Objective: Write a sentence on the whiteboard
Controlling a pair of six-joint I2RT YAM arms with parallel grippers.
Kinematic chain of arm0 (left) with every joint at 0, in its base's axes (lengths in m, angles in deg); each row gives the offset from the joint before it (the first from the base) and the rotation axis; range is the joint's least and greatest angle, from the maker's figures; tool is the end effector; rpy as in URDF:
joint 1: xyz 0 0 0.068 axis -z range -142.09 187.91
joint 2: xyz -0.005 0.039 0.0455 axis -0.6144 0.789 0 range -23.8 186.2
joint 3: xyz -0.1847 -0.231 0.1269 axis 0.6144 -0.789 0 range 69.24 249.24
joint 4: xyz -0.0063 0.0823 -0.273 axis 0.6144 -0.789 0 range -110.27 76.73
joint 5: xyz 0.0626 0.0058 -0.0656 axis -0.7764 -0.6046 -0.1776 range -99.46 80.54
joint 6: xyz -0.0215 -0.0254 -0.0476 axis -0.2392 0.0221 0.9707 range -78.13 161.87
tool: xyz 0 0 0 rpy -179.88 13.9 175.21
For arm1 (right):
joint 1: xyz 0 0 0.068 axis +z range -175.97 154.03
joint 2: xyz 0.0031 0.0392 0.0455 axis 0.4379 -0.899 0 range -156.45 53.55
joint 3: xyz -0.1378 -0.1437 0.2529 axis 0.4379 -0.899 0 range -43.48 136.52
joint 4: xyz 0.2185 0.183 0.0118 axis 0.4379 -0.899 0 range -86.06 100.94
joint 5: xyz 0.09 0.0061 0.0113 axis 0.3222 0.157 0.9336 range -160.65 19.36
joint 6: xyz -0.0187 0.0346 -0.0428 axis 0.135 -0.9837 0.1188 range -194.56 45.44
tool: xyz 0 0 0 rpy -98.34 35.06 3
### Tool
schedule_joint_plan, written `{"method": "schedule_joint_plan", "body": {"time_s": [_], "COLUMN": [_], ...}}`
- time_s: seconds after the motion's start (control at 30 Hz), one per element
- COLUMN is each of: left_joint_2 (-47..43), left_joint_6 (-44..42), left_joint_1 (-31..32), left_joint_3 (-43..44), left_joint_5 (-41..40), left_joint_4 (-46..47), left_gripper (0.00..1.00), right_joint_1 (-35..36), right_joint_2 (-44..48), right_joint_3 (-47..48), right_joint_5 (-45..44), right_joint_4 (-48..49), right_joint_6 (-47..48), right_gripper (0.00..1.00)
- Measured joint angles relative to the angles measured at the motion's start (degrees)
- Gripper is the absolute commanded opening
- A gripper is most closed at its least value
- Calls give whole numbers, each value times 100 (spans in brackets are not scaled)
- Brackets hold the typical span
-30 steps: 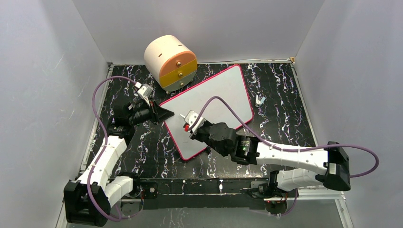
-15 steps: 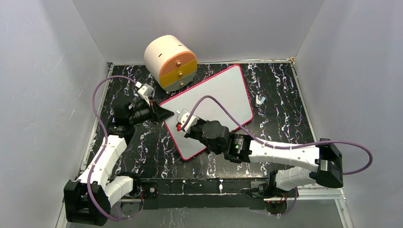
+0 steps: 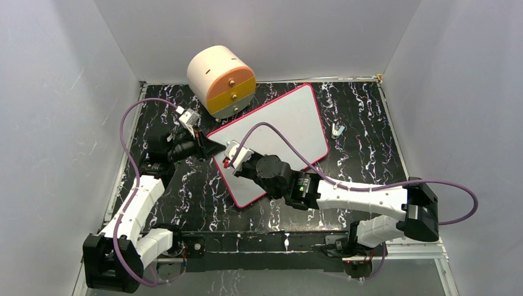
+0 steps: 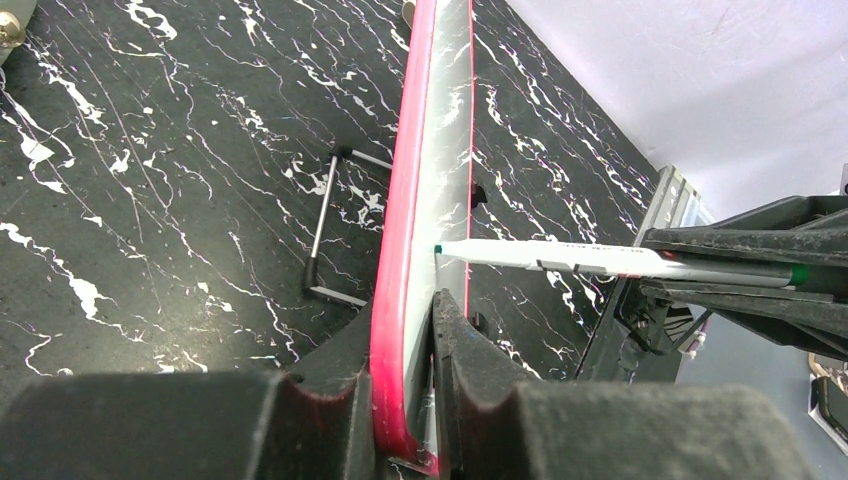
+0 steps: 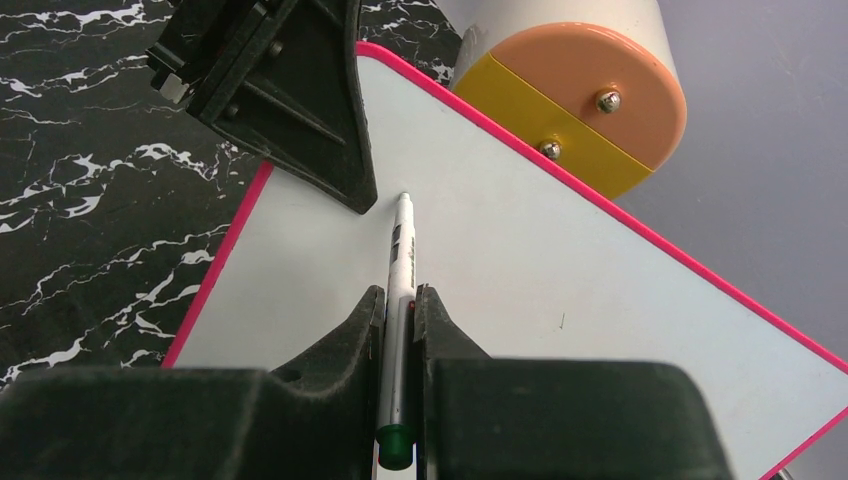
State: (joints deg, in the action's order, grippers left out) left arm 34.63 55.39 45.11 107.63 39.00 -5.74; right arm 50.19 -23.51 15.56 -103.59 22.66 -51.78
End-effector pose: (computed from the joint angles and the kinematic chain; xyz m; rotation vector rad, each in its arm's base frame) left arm 0.2233 -0.0596 0.3231 0.5245 1.7488 -1.0082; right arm 0.1018 0.3182 0.3814 -0.9478 1.3720 0.2227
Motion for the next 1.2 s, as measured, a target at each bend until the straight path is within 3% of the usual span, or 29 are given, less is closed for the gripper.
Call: {"method": "schedule_joint_plan", "body": {"time_s": [1.2], "left_joint_2": [42], "left_joint_6": [-28], "left_joint_1": [-37], "left_joint_3": [0], "left_joint_5": [-109], "left_joint_4": [-28], "left_gripper": [0], "right_joint_1": [50], "right_joint_2": [-323], "right_joint_3": [605], "right_joint_5": [-286], "right_joint_4": [-1403], "right_joint_6": [-424], "right_gripper": [0]}}
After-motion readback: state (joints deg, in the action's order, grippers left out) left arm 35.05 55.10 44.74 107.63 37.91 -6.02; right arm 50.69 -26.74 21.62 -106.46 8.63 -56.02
